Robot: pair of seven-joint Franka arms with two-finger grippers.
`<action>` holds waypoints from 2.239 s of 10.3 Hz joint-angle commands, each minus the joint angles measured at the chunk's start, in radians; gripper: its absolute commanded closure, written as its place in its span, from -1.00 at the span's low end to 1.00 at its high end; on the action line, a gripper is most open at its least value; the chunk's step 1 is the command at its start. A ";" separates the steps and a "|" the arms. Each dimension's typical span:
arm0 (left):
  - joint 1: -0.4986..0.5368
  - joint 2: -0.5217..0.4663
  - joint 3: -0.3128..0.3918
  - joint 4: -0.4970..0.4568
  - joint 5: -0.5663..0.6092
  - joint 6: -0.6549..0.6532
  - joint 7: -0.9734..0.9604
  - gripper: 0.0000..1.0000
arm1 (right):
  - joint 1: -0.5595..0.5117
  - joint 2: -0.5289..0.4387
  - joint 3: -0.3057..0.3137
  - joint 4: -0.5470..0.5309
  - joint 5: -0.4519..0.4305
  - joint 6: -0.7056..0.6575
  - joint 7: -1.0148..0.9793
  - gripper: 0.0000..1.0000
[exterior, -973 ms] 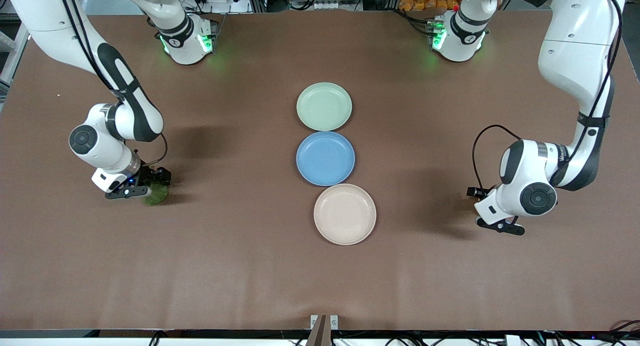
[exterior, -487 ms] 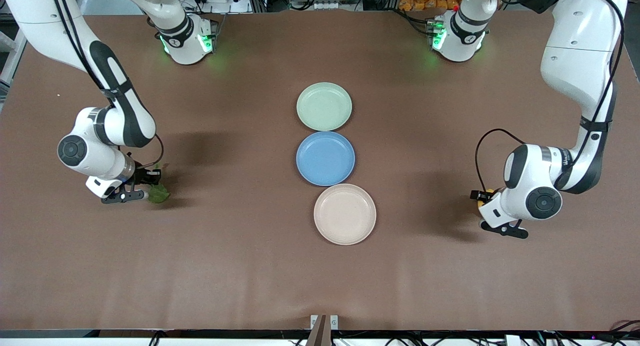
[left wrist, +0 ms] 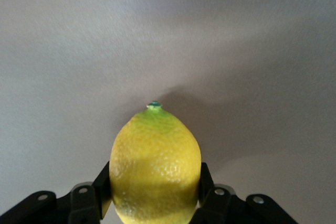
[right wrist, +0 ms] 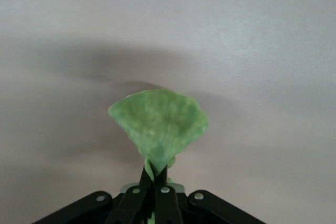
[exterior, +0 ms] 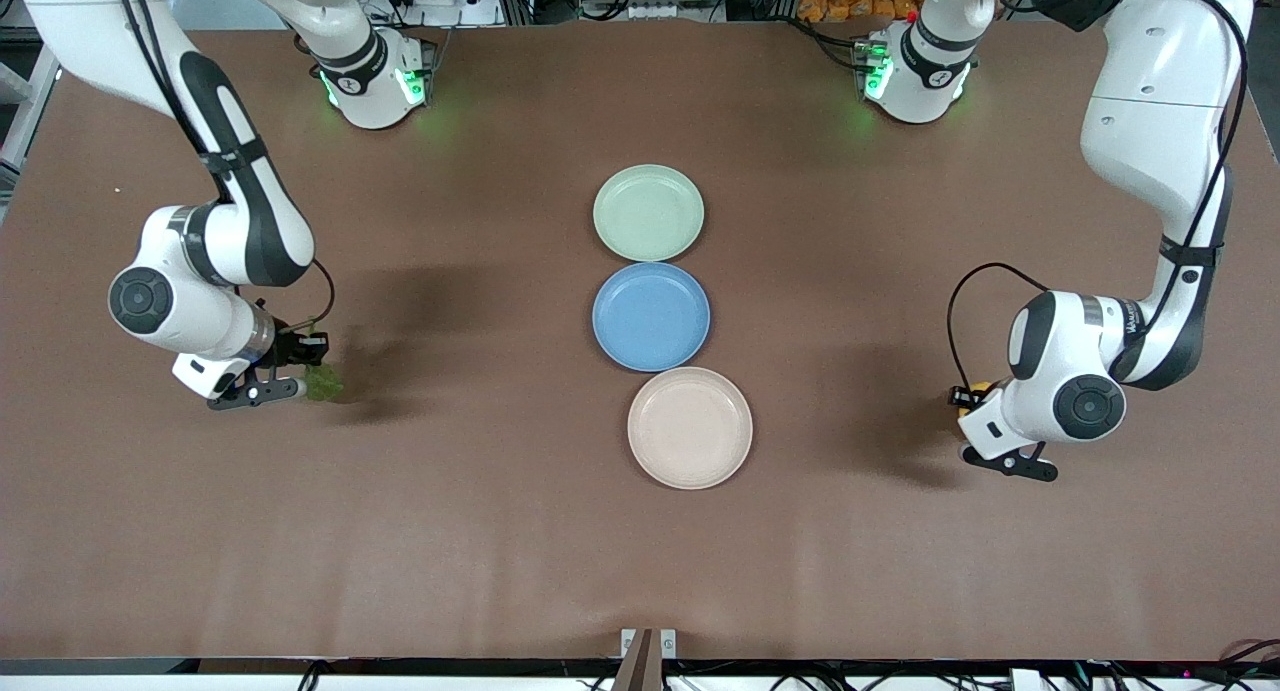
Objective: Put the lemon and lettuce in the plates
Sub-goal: 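Close the right gripper on the lettuce while the left gripper grasps the lemon, then carry the lettuce to the green plate while the left gripper carries the lemon, then open the right gripper over the green plate while the left releases the lemon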
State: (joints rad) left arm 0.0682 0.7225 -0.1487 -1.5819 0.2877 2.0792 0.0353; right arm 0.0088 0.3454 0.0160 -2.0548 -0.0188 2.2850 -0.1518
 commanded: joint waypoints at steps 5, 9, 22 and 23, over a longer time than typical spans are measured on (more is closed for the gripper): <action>-0.141 -0.052 -0.026 0.066 -0.150 -0.004 -0.297 1.00 | 0.302 -0.098 -0.001 -0.016 0.002 -0.111 0.279 1.00; -0.248 -0.051 -0.095 0.105 -0.151 -0.004 -0.624 1.00 | 0.441 -0.082 0.103 -0.019 0.045 -0.104 0.337 1.00; -0.559 0.112 -0.006 0.149 -0.143 0.447 -1.074 0.89 | 0.638 0.089 0.407 0.048 0.034 0.051 0.801 0.66; -0.554 0.112 -0.005 0.149 -0.145 0.449 -1.066 -0.40 | 0.640 0.096 0.407 0.063 0.031 0.051 0.802 0.06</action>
State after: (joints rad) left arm -0.4665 0.8229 -0.1790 -1.4628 0.1551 2.5178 -1.0145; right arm 0.6403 0.4092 0.4183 -2.0394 0.0168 2.3406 0.6233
